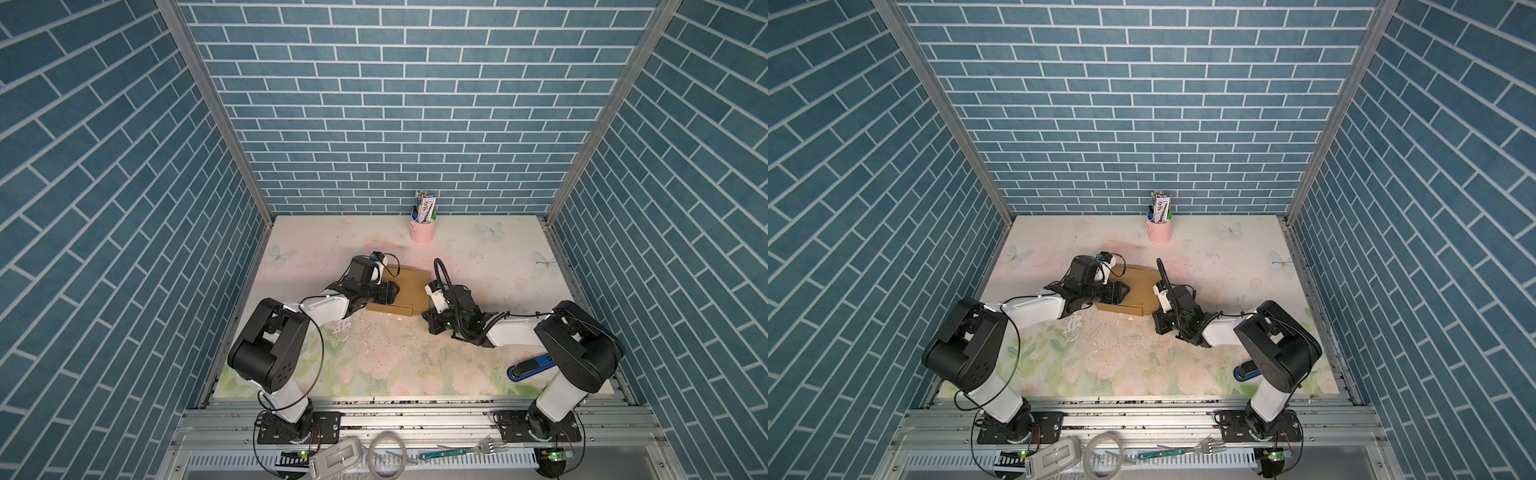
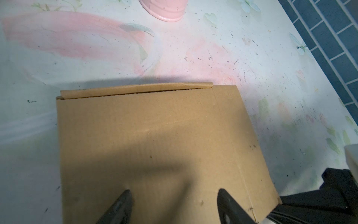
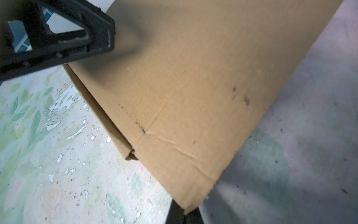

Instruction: Fold the paper box

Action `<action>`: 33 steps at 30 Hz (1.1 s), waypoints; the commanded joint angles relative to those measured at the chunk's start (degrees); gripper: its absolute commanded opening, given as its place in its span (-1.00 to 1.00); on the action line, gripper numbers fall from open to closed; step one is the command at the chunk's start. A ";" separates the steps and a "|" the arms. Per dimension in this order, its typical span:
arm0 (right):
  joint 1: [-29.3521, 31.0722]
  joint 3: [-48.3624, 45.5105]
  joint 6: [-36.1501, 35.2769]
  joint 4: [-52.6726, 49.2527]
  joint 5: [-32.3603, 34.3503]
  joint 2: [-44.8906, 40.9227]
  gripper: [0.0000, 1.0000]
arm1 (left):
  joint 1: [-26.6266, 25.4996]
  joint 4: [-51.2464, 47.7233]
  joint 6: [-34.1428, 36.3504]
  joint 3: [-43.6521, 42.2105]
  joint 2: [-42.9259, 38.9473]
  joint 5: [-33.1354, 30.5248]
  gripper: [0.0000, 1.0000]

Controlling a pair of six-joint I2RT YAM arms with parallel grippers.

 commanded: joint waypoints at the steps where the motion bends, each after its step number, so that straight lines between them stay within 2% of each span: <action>1: 1.10 -0.32 -0.31 6.41 -0.37 2.12 -1.00 | -0.87 -11.98 -1.13 -2.32 3.71 2.78 0.42; 23: 2.06 2.83 4.00 14.53 -2.75 10.80 -1.00 | -1.42 -11.22 -1.62 -2.90 3.71 3.05 0.42; 33: 2.03 1.32 5.02 11.61 -1.60 8.46 -1.00 | -1.37 -11.21 -1.55 -2.82 4.12 2.80 0.42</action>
